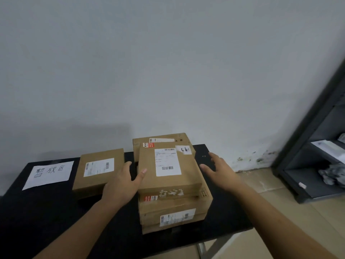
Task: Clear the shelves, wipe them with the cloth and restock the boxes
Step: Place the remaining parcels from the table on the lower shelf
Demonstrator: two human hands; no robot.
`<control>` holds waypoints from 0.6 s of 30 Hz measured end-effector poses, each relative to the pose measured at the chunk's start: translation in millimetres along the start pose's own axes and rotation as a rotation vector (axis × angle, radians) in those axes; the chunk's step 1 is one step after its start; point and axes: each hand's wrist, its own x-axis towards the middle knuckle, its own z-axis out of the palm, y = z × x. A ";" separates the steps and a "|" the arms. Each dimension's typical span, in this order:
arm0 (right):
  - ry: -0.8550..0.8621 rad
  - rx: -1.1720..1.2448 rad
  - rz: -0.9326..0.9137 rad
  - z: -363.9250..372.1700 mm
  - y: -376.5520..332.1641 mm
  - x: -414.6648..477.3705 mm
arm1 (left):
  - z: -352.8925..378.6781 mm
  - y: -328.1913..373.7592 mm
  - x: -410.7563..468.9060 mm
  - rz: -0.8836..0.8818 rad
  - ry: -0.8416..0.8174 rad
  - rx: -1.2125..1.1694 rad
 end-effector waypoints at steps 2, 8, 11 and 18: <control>-0.024 0.014 0.039 7.8 2.2 15.0 | 8.7 -5.1 18.8 -0.020 -0.045 -0.066; -0.099 0.151 0.140 35.1 -3.1 58.0 | 32.6 -20.2 71.9 -0.092 -0.201 -0.271; -0.112 0.217 0.188 51.1 -2.3 74.6 | 45.1 -22.4 87.1 -0.082 -0.283 -0.365; -0.218 0.316 0.262 73.7 -2.5 96.5 | 69.8 -28.7 109.7 -0.160 -0.317 -0.606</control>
